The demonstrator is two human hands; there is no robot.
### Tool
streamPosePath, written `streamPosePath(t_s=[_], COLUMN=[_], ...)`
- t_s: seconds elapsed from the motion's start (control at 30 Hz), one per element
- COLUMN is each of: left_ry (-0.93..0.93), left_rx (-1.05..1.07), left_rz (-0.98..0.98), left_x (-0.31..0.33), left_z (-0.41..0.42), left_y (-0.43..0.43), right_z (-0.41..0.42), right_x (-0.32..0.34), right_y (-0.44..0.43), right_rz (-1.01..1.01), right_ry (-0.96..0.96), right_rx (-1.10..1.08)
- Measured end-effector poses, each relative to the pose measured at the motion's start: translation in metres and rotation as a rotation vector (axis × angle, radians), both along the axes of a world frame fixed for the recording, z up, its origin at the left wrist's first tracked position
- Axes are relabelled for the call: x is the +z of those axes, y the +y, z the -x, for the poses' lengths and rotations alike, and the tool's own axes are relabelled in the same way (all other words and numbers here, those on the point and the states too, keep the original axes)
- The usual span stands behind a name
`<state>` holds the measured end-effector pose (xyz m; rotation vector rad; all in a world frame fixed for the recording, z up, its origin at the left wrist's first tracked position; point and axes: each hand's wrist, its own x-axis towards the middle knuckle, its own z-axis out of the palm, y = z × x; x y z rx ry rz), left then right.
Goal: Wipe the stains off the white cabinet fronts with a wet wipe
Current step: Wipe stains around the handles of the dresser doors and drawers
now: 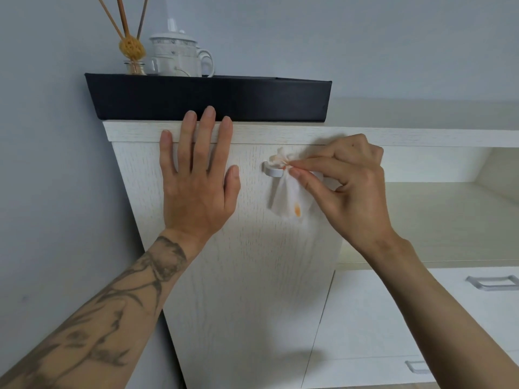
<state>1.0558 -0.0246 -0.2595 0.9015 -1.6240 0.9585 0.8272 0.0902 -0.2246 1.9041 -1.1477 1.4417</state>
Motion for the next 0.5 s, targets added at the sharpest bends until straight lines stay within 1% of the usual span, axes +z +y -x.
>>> streamPosePath(t_s=[0.13,0.23,0.3,0.33,0.43,0.5], left_ry=[-0.003,-0.001,0.001,0.002,0.002,0.001], left_rx=[0.002,-0.004,-0.004,-0.006,-0.005,-0.008], left_rz=[-0.001,-0.004,-0.005,-0.005,-0.001,-0.002], left_x=[0.0,0.001,0.001,0.001,0.0,0.0], left_z=[0.001,0.001,0.0,0.0,0.0,0.0], left_y=[0.001,0.001,0.001,0.001,0.001,0.0], right_z=[-0.006,-0.021,-0.016,-0.01,0.007,0.001], right_x=[-0.003,0.002,0.003,0.002,-0.001,-0.001], right_y=[0.0,-0.004,-0.002,0.0,0.008,0.007], right_rz=[-0.004,-0.041,-0.034,-0.025,-0.024,-0.028], right_ry=[-0.071,-0.008,0.028,0.021,-0.082,-0.1], right_rx=[0.005,0.043,0.036,0.019,-0.028,-0.027])
